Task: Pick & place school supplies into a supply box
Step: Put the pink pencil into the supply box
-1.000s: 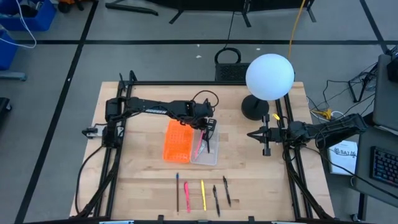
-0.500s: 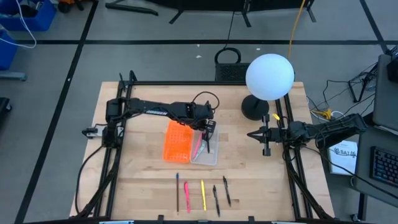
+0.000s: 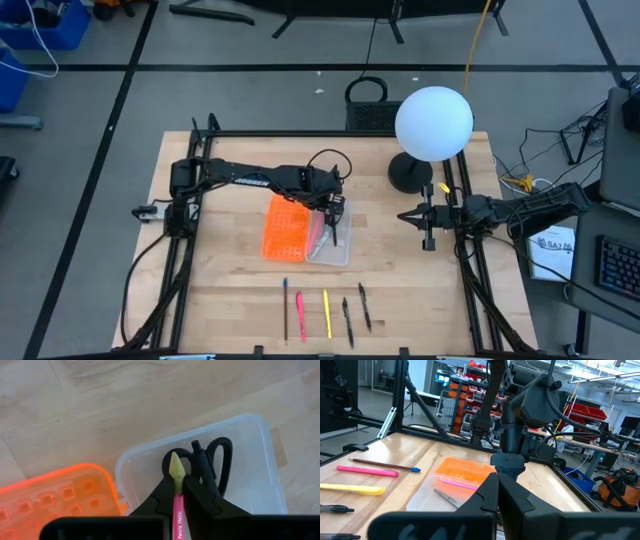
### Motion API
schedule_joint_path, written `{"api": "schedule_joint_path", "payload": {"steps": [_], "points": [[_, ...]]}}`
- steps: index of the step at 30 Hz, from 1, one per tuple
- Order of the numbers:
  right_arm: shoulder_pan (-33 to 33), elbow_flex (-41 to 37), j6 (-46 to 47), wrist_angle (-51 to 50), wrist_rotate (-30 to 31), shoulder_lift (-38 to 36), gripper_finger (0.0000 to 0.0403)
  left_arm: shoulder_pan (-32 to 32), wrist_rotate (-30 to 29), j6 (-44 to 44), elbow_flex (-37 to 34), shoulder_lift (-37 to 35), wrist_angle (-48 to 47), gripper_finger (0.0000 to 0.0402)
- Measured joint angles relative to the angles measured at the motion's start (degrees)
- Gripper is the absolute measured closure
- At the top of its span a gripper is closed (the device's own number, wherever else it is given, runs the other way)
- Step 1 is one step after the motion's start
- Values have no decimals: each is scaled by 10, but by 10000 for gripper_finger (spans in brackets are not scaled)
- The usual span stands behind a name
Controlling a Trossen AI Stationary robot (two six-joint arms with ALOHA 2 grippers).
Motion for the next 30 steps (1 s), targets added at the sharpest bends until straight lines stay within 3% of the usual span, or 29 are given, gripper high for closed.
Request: {"api": "schedule_joint_path", "payload": {"steps": [18,30], "points": [[0,0,-4,4,1,1,403,0,16,3,1,46,23,365],[0,0,-5,3,1,1,403,0,11,79,0,-33,21,265]]}}
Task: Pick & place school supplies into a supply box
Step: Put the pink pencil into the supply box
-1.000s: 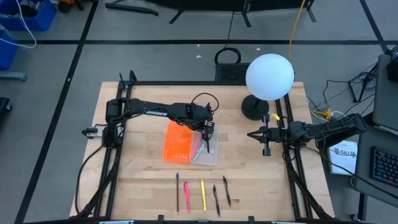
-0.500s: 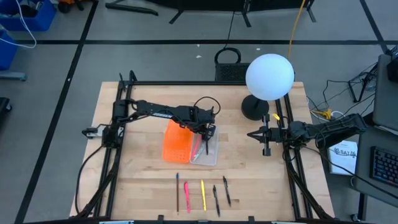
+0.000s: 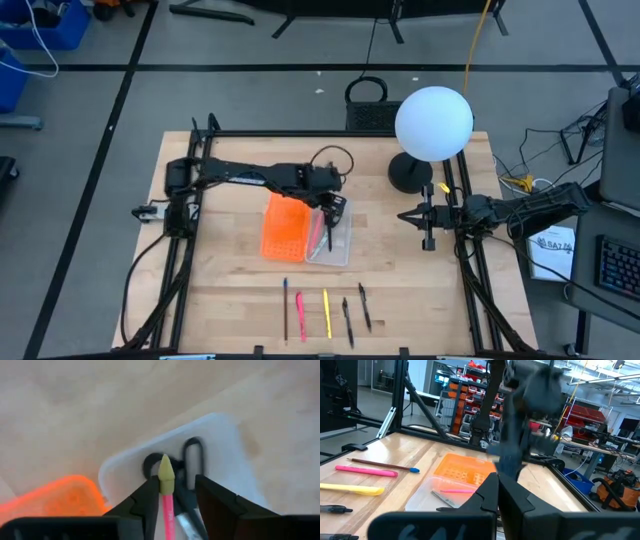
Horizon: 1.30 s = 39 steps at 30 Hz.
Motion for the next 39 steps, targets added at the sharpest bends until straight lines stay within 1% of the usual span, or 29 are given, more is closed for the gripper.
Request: {"api": "schedule_joint_path", "payload": {"steps": [3,6,7,9,11,14,17,20,21,26,29,32,34,36,37,39], "points": [[0,0,1,0,0,0,403,0,-23,55,0,-52,0,260],[0,0,1,0,0,0,403,0,-34,145,0,-114,-12,259],[0,0,1,0,0,0,403,-2,-44,174,0,-139,-26,259],[0,0,1,0,0,0,403,-10,-89,227,0,-185,-62,260],[0,0,0,0,0,0,403,-17,-122,286,-17,-234,-72,267],[0,0,-5,0,0,0,403,-14,-113,356,-72,-306,-51,294],[0,0,-25,9,0,0,403,7,-83,400,-154,-379,16,335],[0,0,-35,17,0,0,403,26,-29,464,-261,-448,113,384],[0,0,-32,16,0,0,403,32,-11,478,-300,-469,148,392],[0,0,21,3,0,0,403,60,59,503,-472,-567,306,393],[0,0,39,-14,0,0,403,60,96,480,-567,-617,380,397],[0,0,73,-42,0,1,403,35,105,458,-666,-657,507,397],[0,0,79,-52,1,4,403,13,102,478,-743,-674,598,398],[0,0,80,-48,1,6,403,-3,91,493,-827,-677,721,398],[0,0,81,-42,1,8,403,-9,91,499,-843,-674,737,399],[0,0,76,-25,8,12,403,-22,87,511,-841,-673,732,399]]}}
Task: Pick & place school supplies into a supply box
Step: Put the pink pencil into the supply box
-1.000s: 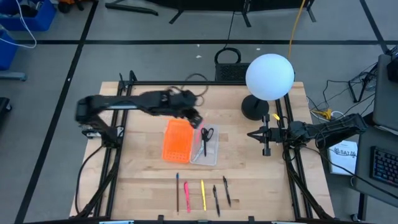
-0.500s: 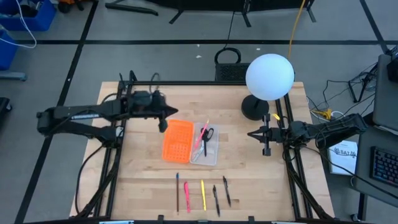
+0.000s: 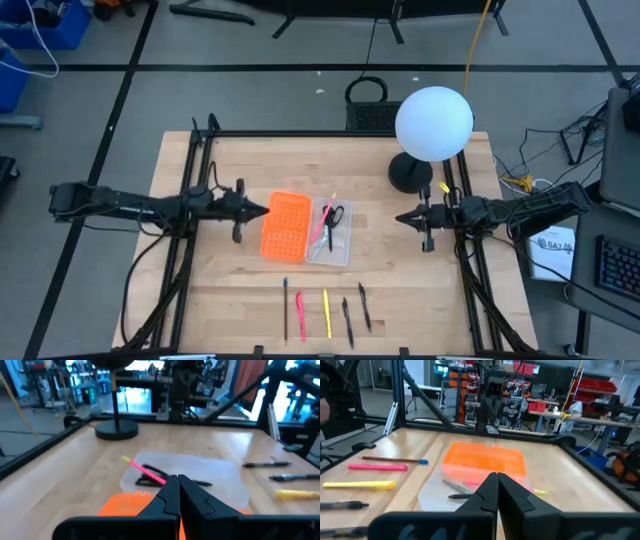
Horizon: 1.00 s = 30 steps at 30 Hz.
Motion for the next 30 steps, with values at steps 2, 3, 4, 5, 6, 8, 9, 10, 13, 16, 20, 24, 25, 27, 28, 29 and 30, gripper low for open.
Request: {"api": "schedule_joint_path", "payload": {"steps": [2,3,4,5,6,8,9,10,13,16,20,24,25,27,28,29,30], "points": [[0,2,16,37,29,11,403,-8,-4,14,1,9,10,399],[0,8,22,39,49,16,403,-10,5,25,5,13,13,399],[0,18,28,30,63,26,403,-11,20,36,5,10,18,399],[0,29,34,14,75,41,403,-11,35,45,6,8,21,400],[0,37,39,-11,88,59,403,-9,52,53,8,7,21,400],[-2,72,44,-44,99,104,403,-4,73,58,8,7,14,400],[-6,95,47,-53,99,131,403,-1,84,62,8,7,8,400],[-13,119,55,-72,98,156,403,2,93,67,8,7,2,400],[-36,199,69,-166,84,262,403,9,95,83,8,8,-37,400],[-51,278,64,-214,67,364,403,10,66,105,8,2,-62,401],[-61,346,33,-216,37,456,403,-7,56,134,8,-28,-91,401],[-69,390,-23,-203,-15,496,403,-26,35,156,8,-94,-151,401],[-74,395,-34,-207,-21,504,403,-28,30,159,8,-115,-179,401],[-83,405,-45,-222,-22,522,403,-32,16,160,8,-160,-227,401],[-88,413,-48,-225,-23,531,403,-32,8,160,8,-183,-253,401],[-94,423,-49,-231,-23,539,403,-33,4,160,8,-205,-273,401],[-101,437,-50,-245,-24,549,403,-33,2,161,8,-225,-285,401]]}}
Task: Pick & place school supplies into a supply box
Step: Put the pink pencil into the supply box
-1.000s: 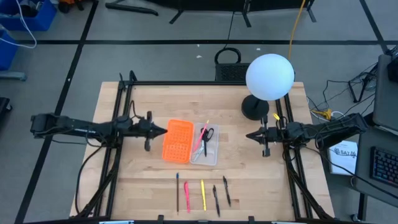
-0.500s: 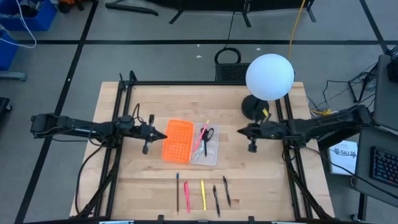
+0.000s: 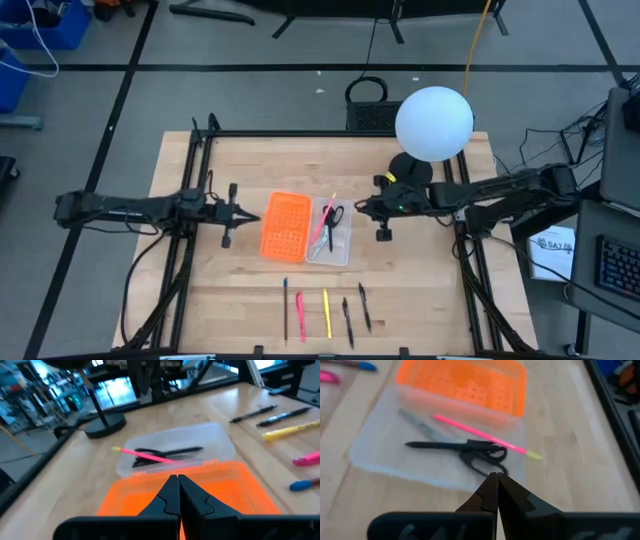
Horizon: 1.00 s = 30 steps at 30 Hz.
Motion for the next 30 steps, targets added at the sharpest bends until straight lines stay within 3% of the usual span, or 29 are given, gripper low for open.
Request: {"api": "schedule_joint_path", "payload": {"steps": [6,16,22,30], "points": [[-28,143,-61,-159,-13,124,403,0,-13,2,0,-79,-38,401],[-43,464,-155,-392,-43,368,403,0,-84,-15,0,-80,-45,365],[-30,510,-232,-378,-42,419,390,0,-84,-22,0,-80,-46,360],[-18,523,-257,-345,-32,453,307,0,-84,-43,0,-80,-75,365]]}}
